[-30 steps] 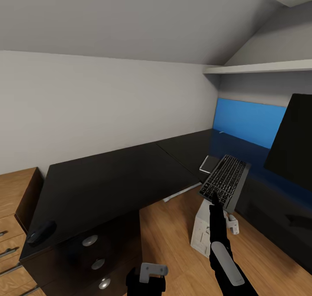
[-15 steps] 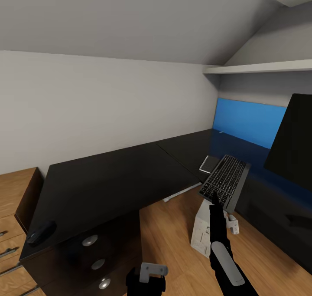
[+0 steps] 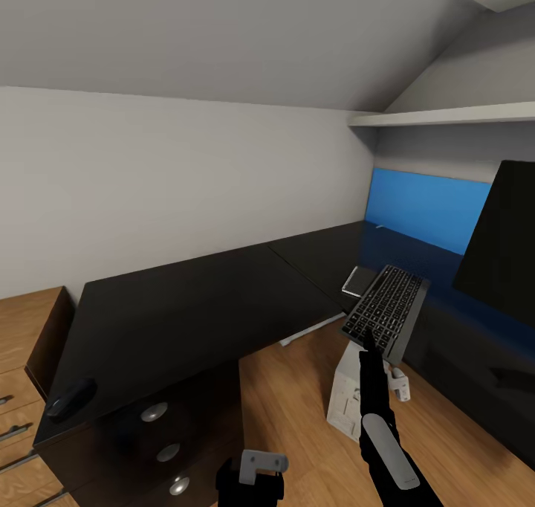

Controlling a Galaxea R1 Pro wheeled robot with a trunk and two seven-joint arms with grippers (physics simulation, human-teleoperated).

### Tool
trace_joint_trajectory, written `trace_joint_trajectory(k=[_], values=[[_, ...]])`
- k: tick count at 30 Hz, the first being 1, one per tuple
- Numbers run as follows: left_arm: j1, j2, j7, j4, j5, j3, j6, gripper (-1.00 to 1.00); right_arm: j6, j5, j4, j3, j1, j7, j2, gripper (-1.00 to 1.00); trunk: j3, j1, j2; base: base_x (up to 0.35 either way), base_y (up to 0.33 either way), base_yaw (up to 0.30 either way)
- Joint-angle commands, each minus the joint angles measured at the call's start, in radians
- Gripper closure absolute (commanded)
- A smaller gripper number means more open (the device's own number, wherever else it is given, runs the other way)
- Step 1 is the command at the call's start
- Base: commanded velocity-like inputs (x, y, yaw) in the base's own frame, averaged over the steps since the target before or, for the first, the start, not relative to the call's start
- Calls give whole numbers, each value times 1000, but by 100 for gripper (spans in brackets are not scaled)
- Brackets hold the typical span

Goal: In the bedroom, organize the workspace by keeping the computer under the desk, ensuring the monitor is on the desk, placing the keyboard on the desk next to the monitor, placing the mouse on the desk next to the keyboard, moving the folder from the swivel chair onto the desk next to the mouse, stacking the notebook on top of the folder with the pen on top of the notebook, and positioning the swivel chair next to the desk.

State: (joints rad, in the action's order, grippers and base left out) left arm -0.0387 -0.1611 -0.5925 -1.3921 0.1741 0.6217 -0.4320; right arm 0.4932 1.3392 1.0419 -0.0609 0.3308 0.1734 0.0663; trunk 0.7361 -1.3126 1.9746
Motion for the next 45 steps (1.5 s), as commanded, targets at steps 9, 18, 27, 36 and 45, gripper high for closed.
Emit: trace_joint_trajectory(k=[9, 18, 27, 36, 45], values=[[0, 0, -7, -2, 8, 1, -2, -100, 5, 11, 1, -2, 1, 6, 0, -100, 1, 0, 0, 0, 0, 0], [0, 0, -7, -1, 9, 1, -2, -100, 5, 11, 1, -2, 1, 6, 0, 100, 1, 0, 0, 0, 0, 0], [0, 0, -6, -1, 9, 2, -3, -100, 5, 11, 2, -2, 1, 8, 0, 100, 1, 0, 0, 0, 0, 0], [0, -1, -6, -1, 10, 3, -4, -100, 5, 11, 3, -1, 1, 8, -1, 100, -6, 8, -14, 0, 0, 0], [0, -3, -8, 25, 7, 9, -4, -100, -42, 13, 103, -7, -21, 4, -11, 100, -34, 42, -77, 0, 0, 0]])
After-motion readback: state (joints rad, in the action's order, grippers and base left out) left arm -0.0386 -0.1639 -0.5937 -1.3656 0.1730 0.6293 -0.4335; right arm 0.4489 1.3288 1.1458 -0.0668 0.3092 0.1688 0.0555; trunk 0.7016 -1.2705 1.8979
